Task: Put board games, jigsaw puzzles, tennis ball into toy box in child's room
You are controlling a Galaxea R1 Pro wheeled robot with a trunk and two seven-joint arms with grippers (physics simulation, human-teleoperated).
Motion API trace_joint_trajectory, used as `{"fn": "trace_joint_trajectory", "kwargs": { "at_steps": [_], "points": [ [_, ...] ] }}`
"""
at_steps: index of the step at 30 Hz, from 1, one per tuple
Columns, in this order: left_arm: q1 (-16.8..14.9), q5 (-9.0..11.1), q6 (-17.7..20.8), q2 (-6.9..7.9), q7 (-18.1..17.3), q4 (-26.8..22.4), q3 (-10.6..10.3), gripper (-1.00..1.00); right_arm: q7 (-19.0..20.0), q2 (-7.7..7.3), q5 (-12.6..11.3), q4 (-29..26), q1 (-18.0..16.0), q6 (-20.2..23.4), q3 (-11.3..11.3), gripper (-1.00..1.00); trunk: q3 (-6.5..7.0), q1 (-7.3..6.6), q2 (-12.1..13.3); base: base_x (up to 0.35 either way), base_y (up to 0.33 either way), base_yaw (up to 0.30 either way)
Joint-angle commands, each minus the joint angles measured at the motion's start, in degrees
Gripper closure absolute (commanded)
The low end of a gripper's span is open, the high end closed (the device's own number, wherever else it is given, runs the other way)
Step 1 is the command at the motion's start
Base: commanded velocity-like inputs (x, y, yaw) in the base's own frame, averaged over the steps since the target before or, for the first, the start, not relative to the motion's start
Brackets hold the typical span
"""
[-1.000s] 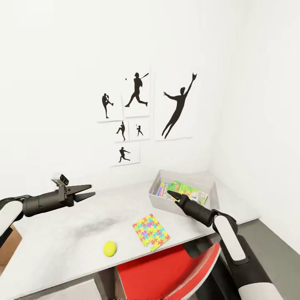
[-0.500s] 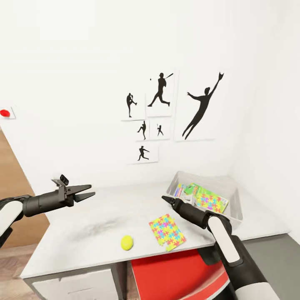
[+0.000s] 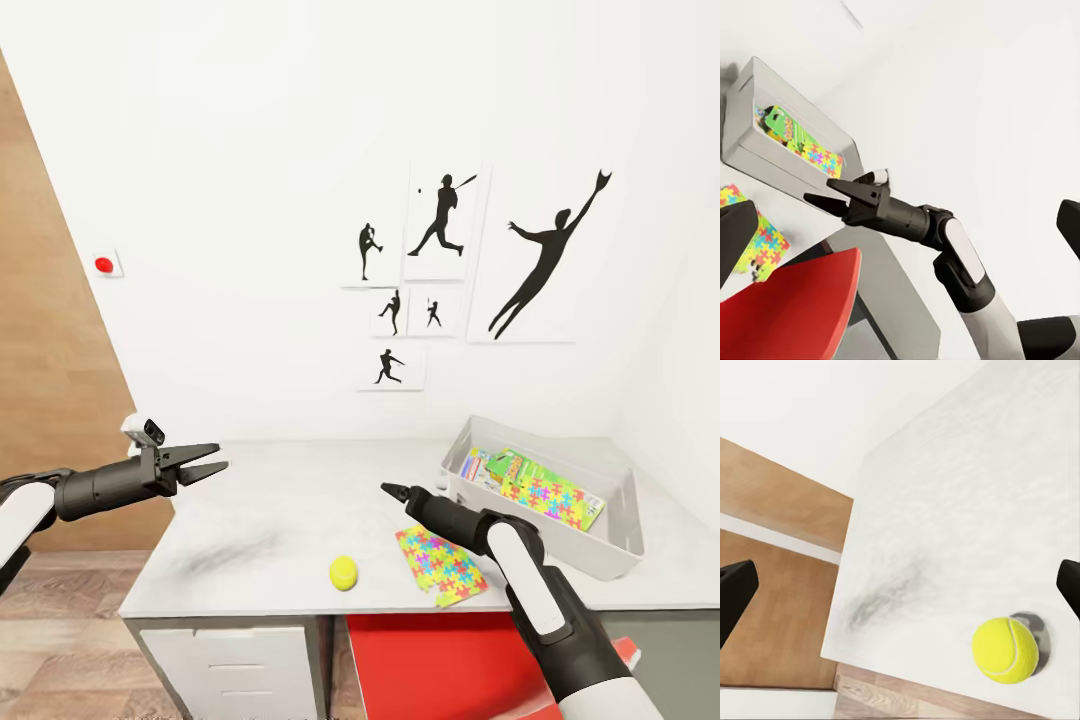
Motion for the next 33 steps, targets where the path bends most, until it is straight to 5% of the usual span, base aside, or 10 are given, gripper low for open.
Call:
{"fn": "trace_joint_trajectory", "kwargs": {
  "at_steps": [1, 18, 20, 27, 33],
  "points": [
    [-0.11, -0.02, 0.20, 0.04, -0.22, 0.06, -0.10, -1.00, -0.09, -0.05, -0.04, 0.00, -0.04, 0.15, 0.07, -1.00, -0.14, 0.04, -0.13, -0.005, 0.000, 0.292],
    [-0.11, -0.02, 0.20, 0.10, -0.22, 1.60, -0.02, -1.00, -2.27, -0.08, 0.89, -0.21, -0.01, 0.07, -0.03, -1.00, -0.19, 0.04, -0.13, -0.001, 0.000, 0.109],
    [-0.11, -0.03, 0.20, 0.11, -0.22, 1.62, -0.01, -1.00, -5.41, -0.07, 1.24, -0.02, 0.00, 0.07, -0.07, -1.00, -0.19, 0.04, -0.13, 0.000, 0.000, 0.002],
    [-0.11, -0.09, 0.20, 0.11, -0.22, 1.64, -0.01, -1.00, -29.56, 1.57, 1.58, -0.48, -0.06, 0.21, 0.02, -1.00, -0.19, 0.04, -0.13, 0.000, 0.000, 0.000],
    [-0.11, -0.10, 0.20, 0.08, -0.22, 1.63, -0.01, -1.00, -39.46, 3.75, 1.65, -0.52, -0.40, 0.64, 0.18, -1.00, -0.19, 0.04, -0.13, 0.000, -0.001, 0.000]
  ]
}}
